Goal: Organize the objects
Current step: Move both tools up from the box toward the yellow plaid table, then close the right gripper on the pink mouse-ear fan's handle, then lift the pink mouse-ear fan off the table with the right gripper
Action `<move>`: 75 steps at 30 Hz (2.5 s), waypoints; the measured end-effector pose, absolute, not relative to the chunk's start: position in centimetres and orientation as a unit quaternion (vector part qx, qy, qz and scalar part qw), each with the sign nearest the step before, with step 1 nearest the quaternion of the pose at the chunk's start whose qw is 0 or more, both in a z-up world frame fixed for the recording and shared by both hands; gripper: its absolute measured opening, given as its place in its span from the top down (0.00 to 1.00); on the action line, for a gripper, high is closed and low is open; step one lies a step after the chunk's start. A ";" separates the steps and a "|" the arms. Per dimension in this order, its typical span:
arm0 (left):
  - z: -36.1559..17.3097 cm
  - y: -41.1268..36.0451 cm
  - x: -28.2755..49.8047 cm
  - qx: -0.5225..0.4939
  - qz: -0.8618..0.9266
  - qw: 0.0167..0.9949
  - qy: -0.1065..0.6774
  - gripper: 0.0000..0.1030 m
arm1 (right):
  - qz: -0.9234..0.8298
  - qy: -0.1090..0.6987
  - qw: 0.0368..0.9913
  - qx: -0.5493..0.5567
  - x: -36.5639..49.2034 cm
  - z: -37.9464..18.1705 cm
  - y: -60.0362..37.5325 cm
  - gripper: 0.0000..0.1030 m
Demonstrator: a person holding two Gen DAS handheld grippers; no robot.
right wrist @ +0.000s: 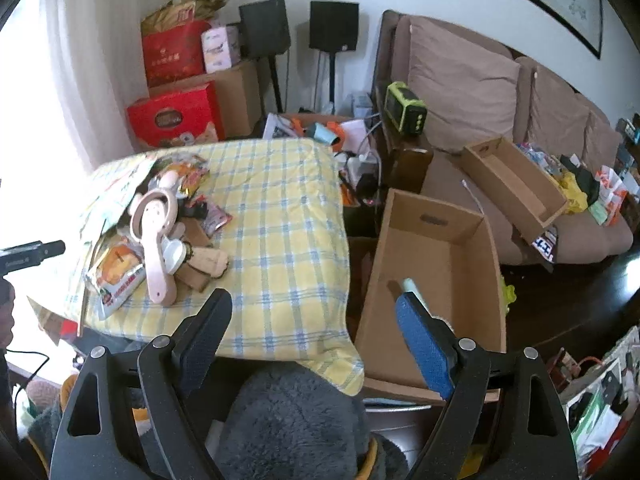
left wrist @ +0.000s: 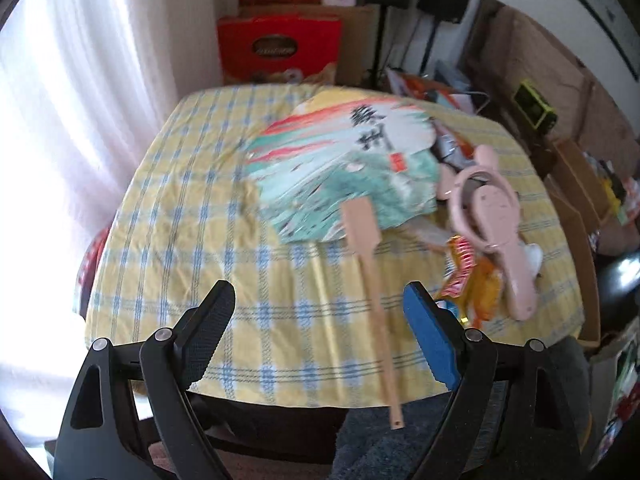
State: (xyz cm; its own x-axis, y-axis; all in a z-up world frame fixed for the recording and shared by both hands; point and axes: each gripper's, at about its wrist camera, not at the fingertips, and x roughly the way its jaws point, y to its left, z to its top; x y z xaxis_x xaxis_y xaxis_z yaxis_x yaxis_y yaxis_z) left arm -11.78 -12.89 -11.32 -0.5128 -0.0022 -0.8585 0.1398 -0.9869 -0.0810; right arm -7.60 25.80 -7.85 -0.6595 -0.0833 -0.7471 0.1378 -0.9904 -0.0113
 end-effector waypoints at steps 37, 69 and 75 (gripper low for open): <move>-12.8 -12.9 -11.8 0.503 -0.854 0.020 0.133 0.18 | -0.829 0.211 0.245 0.456 -12.7 -17.0 9.9 0.67; -15.3 5.5 -22.4 0.647 -0.750 -0.058 0.122 0.10 | -0.836 0.096 0.265 0.471 -8.7 -17.2 16.3 0.67; -15.8 6.4 -23.0 0.649 -0.754 -0.047 0.094 0.11 | -0.836 0.080 0.274 0.469 -8.6 -17.2 17.0 0.67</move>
